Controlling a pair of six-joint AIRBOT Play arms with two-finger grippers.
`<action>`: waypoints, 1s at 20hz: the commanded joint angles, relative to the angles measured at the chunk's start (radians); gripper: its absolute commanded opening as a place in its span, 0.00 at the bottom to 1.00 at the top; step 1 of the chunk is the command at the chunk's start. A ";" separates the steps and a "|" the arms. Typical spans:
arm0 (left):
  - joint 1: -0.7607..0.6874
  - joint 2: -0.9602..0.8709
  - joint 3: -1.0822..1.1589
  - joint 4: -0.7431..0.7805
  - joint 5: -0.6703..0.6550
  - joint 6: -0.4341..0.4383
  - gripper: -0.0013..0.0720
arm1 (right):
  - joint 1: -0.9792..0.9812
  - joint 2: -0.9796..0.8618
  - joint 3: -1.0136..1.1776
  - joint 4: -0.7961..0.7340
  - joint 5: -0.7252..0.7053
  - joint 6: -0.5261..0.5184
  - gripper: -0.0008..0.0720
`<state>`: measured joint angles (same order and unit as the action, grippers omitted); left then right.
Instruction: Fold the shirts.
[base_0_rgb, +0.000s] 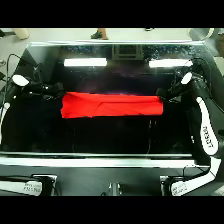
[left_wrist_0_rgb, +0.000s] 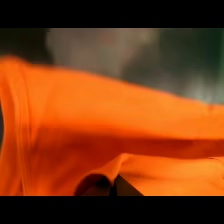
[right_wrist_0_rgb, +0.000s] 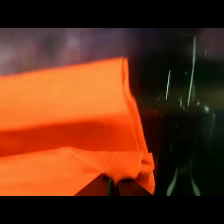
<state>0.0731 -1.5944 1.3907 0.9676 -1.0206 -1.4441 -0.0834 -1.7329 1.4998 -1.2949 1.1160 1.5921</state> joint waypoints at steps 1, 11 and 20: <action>-0.006 -0.142 0.123 0.000 0.001 -0.008 0.05 | 0.002 -0.092 0.041 0.032 -0.009 0.020 0.04; 0.022 -0.064 0.143 0.000 -0.092 0.009 0.74 | -0.104 -0.106 0.081 0.161 0.166 -0.032 0.95; -0.178 -0.029 0.139 0.000 -0.085 0.004 0.19 | -0.019 -0.174 0.092 0.293 0.267 -0.058 0.05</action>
<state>-0.0341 -1.6203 1.5311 0.9684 -1.1145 -1.4399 -0.1196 -1.9137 1.5829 -1.0401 1.3777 1.5593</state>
